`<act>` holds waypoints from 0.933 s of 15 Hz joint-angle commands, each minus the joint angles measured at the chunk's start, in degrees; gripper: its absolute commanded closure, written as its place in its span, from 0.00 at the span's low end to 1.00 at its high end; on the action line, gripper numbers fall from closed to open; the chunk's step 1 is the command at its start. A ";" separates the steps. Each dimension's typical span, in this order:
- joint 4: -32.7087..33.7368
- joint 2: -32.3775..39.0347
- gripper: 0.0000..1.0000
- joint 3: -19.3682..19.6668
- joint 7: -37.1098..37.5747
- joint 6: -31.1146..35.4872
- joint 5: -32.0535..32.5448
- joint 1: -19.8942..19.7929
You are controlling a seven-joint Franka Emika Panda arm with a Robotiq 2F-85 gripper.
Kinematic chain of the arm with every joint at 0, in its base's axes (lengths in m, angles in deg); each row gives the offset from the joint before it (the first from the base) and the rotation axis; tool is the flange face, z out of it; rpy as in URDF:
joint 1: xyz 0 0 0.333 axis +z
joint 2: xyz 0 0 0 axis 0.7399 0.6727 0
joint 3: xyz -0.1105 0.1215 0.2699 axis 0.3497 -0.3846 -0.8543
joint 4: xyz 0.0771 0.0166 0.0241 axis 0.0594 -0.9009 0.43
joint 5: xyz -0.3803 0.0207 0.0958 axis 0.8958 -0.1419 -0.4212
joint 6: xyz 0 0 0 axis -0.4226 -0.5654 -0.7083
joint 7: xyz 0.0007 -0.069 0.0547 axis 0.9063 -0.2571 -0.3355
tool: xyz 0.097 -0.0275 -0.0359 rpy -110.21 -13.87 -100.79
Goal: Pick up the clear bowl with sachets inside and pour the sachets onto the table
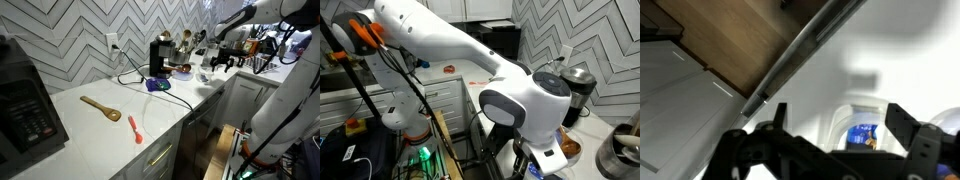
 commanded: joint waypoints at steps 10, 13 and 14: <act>4.11 11.71 0.47 -1.05 1.54 12.44 -12.35 -2.91; 5.25 12.31 0.69 -1.22 2.45 12.40 -12.21 -3.12; 5.60 12.07 0.77 -1.09 2.70 12.36 -11.76 -3.23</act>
